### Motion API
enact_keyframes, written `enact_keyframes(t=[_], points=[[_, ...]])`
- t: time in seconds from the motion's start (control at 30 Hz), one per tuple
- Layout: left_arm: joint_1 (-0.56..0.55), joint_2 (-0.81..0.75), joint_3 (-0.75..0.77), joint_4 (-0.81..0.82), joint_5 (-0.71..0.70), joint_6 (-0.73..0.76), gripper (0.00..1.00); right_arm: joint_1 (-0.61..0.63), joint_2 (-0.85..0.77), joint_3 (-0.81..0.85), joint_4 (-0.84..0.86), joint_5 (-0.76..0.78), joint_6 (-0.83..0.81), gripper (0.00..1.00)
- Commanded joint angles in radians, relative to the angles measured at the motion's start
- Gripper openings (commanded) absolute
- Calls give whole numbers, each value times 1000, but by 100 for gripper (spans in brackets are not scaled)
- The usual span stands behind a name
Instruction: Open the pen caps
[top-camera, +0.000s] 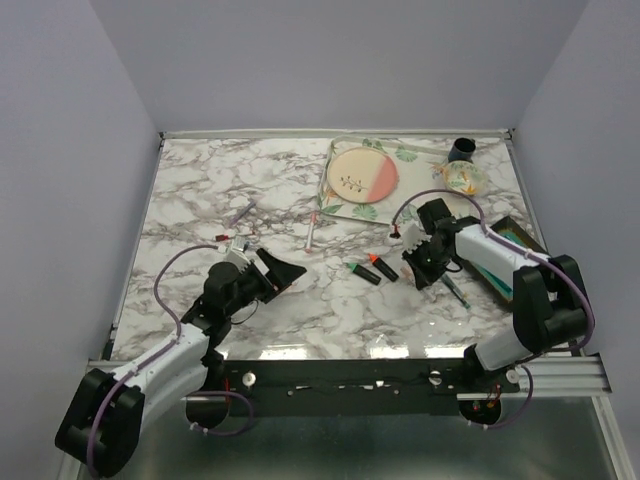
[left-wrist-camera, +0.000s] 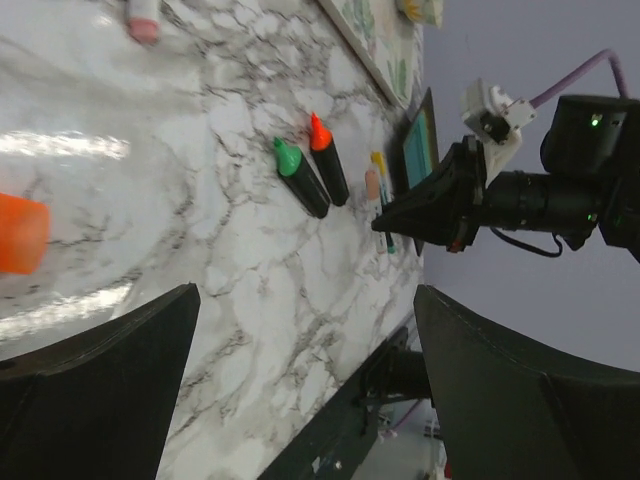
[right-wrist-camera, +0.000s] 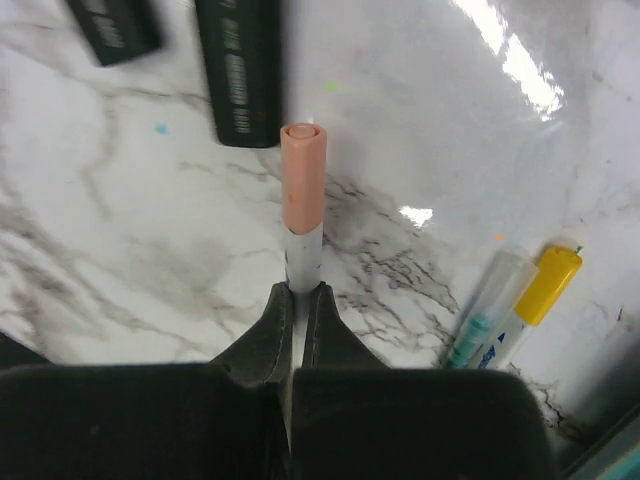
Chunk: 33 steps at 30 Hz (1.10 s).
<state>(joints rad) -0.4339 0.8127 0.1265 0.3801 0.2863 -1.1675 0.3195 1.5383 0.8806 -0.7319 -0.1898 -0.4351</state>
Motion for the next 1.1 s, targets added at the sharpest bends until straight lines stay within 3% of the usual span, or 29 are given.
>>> enact_keyframes(t=[0.0,0.13,0.27,0.47,0.7,0.97,1.03,1.07], points=[[-121,130,68,271,-35,-73,96,4,-164,21,-10,-310,-77,1],[-241,298,150,393,-107,-87,90,4,-245,14,-52,-523,-138,1],[-331,523,240,532,-167,-122,84,3,-300,14,-47,-606,-140,1],[-442,732,401,582,-237,-138,82,4,-311,18,-47,-635,-134,1],[-511,798,492,544,-269,-121,78,4,-303,20,-38,-617,-116,1],[-536,809,541,430,-306,-89,48,4,-317,18,-21,-617,-94,1],[-537,813,545,416,-303,-90,30,4,-319,17,-18,-614,-88,1],[-539,818,545,419,-303,-92,26,4,-319,15,-17,-614,-88,0]])
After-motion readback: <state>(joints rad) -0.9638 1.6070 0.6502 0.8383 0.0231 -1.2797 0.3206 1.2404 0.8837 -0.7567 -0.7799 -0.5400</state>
